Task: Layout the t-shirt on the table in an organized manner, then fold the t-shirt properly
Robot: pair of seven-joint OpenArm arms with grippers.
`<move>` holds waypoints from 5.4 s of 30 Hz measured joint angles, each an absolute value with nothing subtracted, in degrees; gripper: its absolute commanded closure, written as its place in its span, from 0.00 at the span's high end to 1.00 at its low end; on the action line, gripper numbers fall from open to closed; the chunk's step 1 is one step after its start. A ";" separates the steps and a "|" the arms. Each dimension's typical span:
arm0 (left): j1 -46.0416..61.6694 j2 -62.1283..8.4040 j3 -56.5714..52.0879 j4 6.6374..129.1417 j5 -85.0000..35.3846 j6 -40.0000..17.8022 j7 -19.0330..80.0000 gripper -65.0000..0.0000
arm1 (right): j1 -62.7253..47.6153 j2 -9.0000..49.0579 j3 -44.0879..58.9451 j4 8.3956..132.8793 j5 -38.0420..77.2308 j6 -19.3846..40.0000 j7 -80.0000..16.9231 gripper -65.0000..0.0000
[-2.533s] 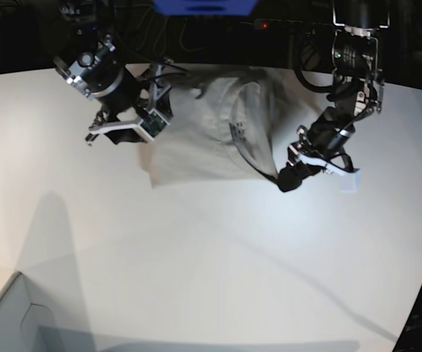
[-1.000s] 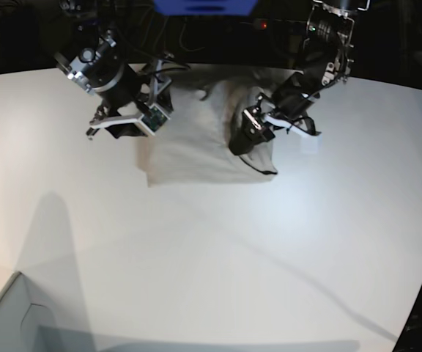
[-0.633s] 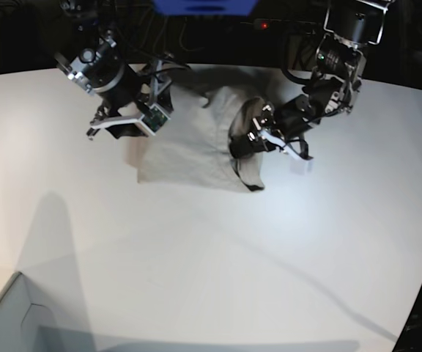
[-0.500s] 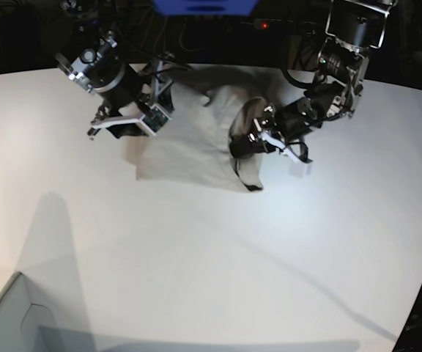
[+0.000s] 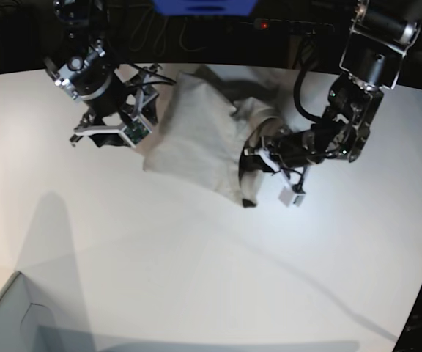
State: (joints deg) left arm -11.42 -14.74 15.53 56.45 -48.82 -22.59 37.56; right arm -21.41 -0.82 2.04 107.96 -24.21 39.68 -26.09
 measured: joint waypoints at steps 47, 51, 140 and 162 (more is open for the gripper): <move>-31.16 4.01 37.01 49.65 0.14 -23.44 29.39 0.80 | -18.59 -2.81 19.59 108.07 -24.25 39.70 -26.37 0.52; -31.11 2.55 36.95 51.86 0.27 -23.64 29.87 0.80 | -18.63 -2.74 19.62 108.07 -24.25 39.70 -26.39 0.44; 19.25 -7.66 -34.72 93.84 -0.58 -23.62 42.89 0.05 | -36.36 -9.04 14.37 109.56 -12.49 39.81 -9.74 0.00; 31.48 1.65 -34.74 88.40 -0.47 -23.75 41.67 0.00 | -28.49 -3.97 20.10 89.97 -10.41 39.75 -8.54 0.00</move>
State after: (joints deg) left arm 31.48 1.65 -34.74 88.40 -0.47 -23.75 41.67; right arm -28.49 -3.97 20.10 89.97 -10.41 39.75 -8.54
